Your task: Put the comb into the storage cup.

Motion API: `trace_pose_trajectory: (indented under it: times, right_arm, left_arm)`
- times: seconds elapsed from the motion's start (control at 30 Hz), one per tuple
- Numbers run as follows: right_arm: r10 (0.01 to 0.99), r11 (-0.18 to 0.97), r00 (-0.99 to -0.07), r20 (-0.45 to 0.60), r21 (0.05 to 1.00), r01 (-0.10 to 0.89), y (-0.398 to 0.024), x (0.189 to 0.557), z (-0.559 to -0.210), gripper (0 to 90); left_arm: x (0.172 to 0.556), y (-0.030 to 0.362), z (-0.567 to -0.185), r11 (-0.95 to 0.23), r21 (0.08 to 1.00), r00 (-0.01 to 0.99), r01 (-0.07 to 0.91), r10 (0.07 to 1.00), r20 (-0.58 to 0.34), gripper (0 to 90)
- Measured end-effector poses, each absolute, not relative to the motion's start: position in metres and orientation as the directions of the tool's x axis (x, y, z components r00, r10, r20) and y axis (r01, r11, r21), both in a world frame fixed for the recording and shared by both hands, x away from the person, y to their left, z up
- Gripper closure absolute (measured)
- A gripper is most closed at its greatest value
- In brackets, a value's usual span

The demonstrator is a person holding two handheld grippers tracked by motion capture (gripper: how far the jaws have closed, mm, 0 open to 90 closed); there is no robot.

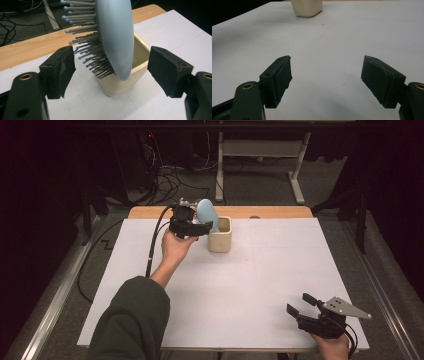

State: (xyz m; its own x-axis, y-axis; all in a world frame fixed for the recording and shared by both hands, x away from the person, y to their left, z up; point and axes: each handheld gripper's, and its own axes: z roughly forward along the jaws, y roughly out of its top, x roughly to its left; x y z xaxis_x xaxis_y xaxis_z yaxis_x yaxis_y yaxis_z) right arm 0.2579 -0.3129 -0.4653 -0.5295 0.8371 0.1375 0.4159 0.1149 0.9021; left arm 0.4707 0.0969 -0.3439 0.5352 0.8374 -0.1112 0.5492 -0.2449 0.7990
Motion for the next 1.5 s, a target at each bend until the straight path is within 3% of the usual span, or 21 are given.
trace_pose_trajectory:
  times: [1.5]
  right_arm:
    - [0.833, 0.126, -0.537, 0.132, 0.9, 0.416, -0.312, 0.258, -0.466, 25.2]
  left_arm:
    - [0.451, 0.111, -0.343, -0.256, 0.816, 0.551, 0.519, 0.83, -0.09, 23.2]
